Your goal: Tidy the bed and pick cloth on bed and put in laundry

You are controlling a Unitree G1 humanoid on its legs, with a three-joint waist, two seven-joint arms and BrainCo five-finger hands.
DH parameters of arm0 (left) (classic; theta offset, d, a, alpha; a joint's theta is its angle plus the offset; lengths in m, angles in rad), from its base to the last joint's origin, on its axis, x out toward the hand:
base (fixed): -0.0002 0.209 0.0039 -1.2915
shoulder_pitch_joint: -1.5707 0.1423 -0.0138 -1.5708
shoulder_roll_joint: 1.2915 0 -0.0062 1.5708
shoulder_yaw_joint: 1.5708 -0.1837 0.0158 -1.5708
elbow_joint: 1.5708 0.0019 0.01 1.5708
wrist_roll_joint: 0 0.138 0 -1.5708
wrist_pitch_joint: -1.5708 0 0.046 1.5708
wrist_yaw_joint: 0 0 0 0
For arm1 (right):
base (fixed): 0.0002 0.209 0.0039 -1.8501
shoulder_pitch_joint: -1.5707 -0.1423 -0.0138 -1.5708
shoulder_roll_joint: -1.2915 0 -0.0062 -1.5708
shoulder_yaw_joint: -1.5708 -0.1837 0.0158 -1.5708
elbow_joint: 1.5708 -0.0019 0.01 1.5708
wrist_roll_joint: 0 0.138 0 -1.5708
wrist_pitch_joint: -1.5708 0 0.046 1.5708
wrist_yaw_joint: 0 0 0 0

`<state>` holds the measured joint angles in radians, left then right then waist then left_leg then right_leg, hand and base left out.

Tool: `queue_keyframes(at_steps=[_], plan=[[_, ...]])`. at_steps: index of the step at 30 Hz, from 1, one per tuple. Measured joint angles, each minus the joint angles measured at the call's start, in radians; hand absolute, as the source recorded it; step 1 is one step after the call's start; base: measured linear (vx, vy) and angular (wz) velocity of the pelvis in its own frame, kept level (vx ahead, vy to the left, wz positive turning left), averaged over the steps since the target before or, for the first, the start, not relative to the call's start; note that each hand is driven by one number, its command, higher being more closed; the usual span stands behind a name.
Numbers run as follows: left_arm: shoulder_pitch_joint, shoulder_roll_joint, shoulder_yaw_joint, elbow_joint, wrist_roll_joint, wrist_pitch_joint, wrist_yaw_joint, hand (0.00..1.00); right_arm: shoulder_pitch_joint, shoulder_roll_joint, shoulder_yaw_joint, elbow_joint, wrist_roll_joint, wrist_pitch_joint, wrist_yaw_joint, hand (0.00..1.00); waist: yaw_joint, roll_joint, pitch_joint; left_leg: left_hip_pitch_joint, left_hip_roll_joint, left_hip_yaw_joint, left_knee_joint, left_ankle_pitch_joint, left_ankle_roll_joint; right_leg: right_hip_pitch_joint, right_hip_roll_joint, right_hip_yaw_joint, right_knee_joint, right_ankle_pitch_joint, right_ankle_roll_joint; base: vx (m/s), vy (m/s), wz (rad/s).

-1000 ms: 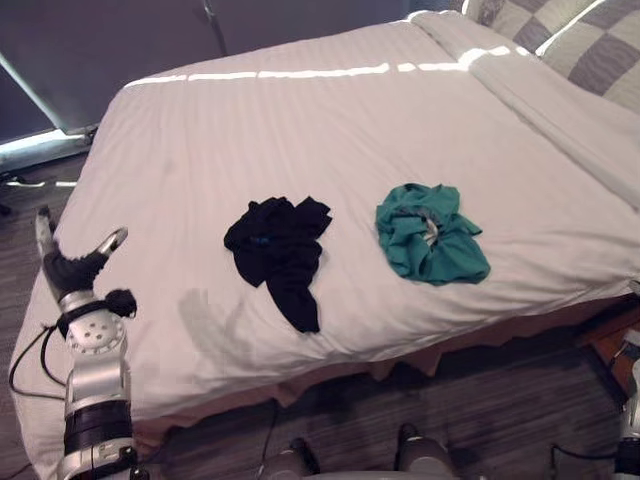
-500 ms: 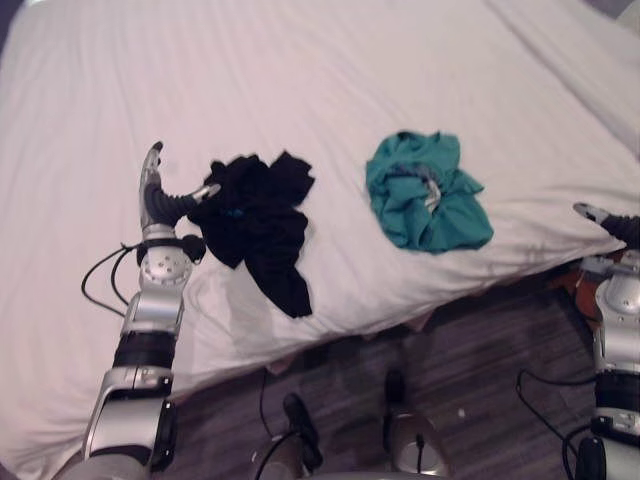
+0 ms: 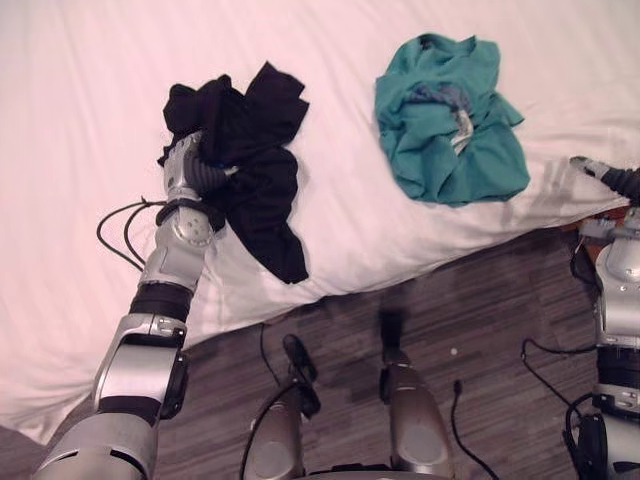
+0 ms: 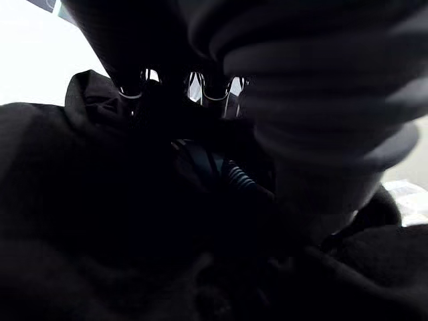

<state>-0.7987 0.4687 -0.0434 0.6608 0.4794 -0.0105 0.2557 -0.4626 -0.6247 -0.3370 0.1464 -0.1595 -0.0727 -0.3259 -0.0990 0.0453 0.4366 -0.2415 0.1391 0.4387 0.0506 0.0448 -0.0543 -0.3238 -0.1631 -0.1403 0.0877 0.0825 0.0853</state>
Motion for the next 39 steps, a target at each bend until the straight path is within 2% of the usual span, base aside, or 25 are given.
queue_keyframes(at_steps=[5,8,11,12,16,17,20,23,27,29,31,32,33,34,35,36,37,39], plan=[[0.027,0.0,-0.029,-0.027,0.002,-0.021,-0.007,1.0,-0.108,-0.034,0.101,0.049,-0.002,-0.001,0.002,0.0,0.005,0.002,0.005,-0.02,0.0,-0.021,0.0,0.004,0.002,-0.008,-0.003,-0.022,0.0,0.0,0.0,0.02,0.01,0.11],[0.106,-0.045,-0.028,-0.115,-0.043,-0.054,-0.007,1.0,-0.153,-0.069,0.157,0.128,-0.009,-0.004,0.013,0.0,0.026,0.01,0.009,-0.03,-0.003,-0.036,-0.001,0.006,0.002,-0.008,-0.008,-0.051,0.002,0.0,0.0,0.06,0.025,0.18],[0.21,-0.089,-0.029,-0.21,-0.111,-0.099,-0.009,1.0,-0.224,-0.123,0.224,0.241,-0.01,-0.003,0.04,0.0,0.045,0.038,0.024,-0.043,-0.006,-0.068,0.0,0.011,0.007,-0.008,-0.014,-0.089,0.014,-0.001,0.001,0.05,0.03,0.26],[0.255,-0.106,-0.028,-0.253,-0.142,-0.12,-0.011,1.0,-0.256,-0.143,0.247,0.301,-0.01,-0.002,0.047,0.0,0.062,0.05,0.028,-0.051,-0.007,-0.079,0.0,0.013,0.007,-0.008,-0.015,-0.104,0.015,-0.001,0.001,0.05,0.032,0.32],[0.36,-0.127,-0.026,-0.33,-0.224,-0.166,-0.016,1.0,-0.362,-0.195,0.32,0.488,-0.008,0.005,0.072,0.0,0.089,0.092,0.038,-0.078,-0.016,-0.111,-0.002,0.022,0.016,-0.014,-0.026,-0.135,0.018,-0.01,0.013,0.03,0.024,0.27],[0.4,-0.142,-0.021,-0.35,-0.242,-0.176,-0.017,1.0,-0.397,-0.216,0.341,0.557,-0.008,0.005,0.078,1.0,0.106,0.112,0.041,-0.087,-0.02,-0.116,-0.002,0.023,0.017,-0.022,-0.031,-0.138,0.026,-0.011,0.014,0.02,0.028,0.1],[0.497,-0.152,-0.002,-0.389,-0.3,-0.196,-0.034,1.0,-0.464,-0.248,0.357,0.693,0.001,-0.009,0.095,1.0,0.114,0.135,0.041,-0.103,-0.035,-0.133,-0.014,0.035,0.025,-0.035,-0.042,-0.156,0.034,-0.013,0.018,0.04,0.044,0.19],[0.542,-0.156,-0.001,-0.426,-0.36,-0.198,-0.057,1.0,-0.502,-0.275,0.379,0.771,0.001,-0.018,0.109,1.0,0.117,0.137,0.041,-0.104,-0.045,-0.14,-0.017,0.037,0.024,-0.042,-0.052,-0.161,0.053,-0.018,0.023,0.04,0.052,0.14],[0.635,-0.215,0.008,-0.503,-0.506,-0.199,-0.102,1.0,-0.474,-0.284,0.339,0.801,0.003,-0.017,0.114,1.0,0.115,0.137,0.041,-0.092,-0.062,-0.156,-0.016,0.037,0.025,-0.026,-0.073,-0.175,0.075,-0.033,0.03,0.05,0.036,0.15],[0.669,-0.239,0.008,-0.525,-0.567,-0.193,-0.124,1.0,-0.399,-0.251,0.281,0.758,0.013,-0.007,0.114,1.0,0.111,0.136,0.042,-0.065,-0.064,-0.167,-0.017,0.037,0.025,0.013,-0.075,-0.194,0.075,-0.042,0.031,0.07,0.005,0.28],[0.743,-0.265,0.007,-0.556,-0.646,-0.189,-0.148,1.0,-0.207,-0.128,0.158,0.614,0.059,0.014,0.113,1.0,0.102,0.114,0.035,0.012,-0.064,-0.183,-0.023,0.036,0.024,0.104,-0.075,-0.218,0.078,-0.062,0.03,0.09,-0.012,0.29],[0.76,-0.265,0.007,-0.561,-0.661,-0.189,-0.151,1.0,-0.166,-0.086,0.143,0.583,0.081,0.013,0.114,1.0,0.102,0.102,0.025,0.031,-0.064,-0.182,-0.03,0.036,0.024,0.119,-0.074,-0.218,0.081,-0.069,0.03,0.1,-0.038,0.09],[0.816,-0.266,0.011,-0.569,-0.681,-0.189,-0.162,1.0,-0.048,0.04,0.123,0.508,0.138,0.005,0.116,1.0,0.1,0.061,-0.027,0.065,-0.067,-0.178,-0.058,0.034,0.022,0.136,-0.075,-0.219,0.091,-0.1,0.029,0.14,-0.051,0.0],[0.842,-0.273,0.011,-0.569,-0.685,-0.183,-0.168,1.0,0.034,0.139,0.106,0.447,0.167,0.0,0.122,1.0,0.099,0.037,-0.059,0.094,-0.071,-0.179,-0.079,0.034,0.022,0.152,-0.075,-0.222,0.105,-0.118,0.027,0.13,-0.046,0.03],[0.853,-0.277,0.011,-0.568,-0.685,-0.177,-0.17,1.0,0.08,0.196,0.097,0.42,0.187,-0.005,0.13,1.0,0.098,0.022,-0.07,0.113,-0.072,-0.181,-0.089,0.035,0.022,0.163,-0.076,-0.222,0.117,-0.13,0.026,0.12,-0.038,0.15],[0.872,-0.289,0.011,-0.566,-0.684,-0.16,-0.171,1.0,0.175,0.31,0.082,0.367,0.238,-0.011,0.147,1.0,0.086,-0.01,-0.1,0.146,-0.079,-0.195,-0.1,0.035,0.023,0.178,-0.078,-0.2,0.157,-0.165,0.009,0.08,-0.03,0.19],[0.882,-0.296,0.01,-0.563,-0.683,-0.153,-0.172,1.0,0.216,0.349,0.077,0.343,0.267,-0.015,0.158,1.0,0.082,-0.019,-0.112,0.156,-0.082,-0.208,-0.102,0.035,0.023,0.179,-0.077,-0.174,0.177,-0.18,-0.007,0.11,-0.051,0.34],[0.888,-0.318,0.006,-0.549,-0.683,-0.142,-0.186,1.0,0.357,0.474,0.073,0.27,0.361,-0.03,0.189,1.0,0.059,-0.047,-0.15,0.18,-0.087,-0.274,-0.102,0.035,0.026,0.181,-0.042,0.02,0.242,-0.245,-0.05,0.11,-0.105,0.75]])
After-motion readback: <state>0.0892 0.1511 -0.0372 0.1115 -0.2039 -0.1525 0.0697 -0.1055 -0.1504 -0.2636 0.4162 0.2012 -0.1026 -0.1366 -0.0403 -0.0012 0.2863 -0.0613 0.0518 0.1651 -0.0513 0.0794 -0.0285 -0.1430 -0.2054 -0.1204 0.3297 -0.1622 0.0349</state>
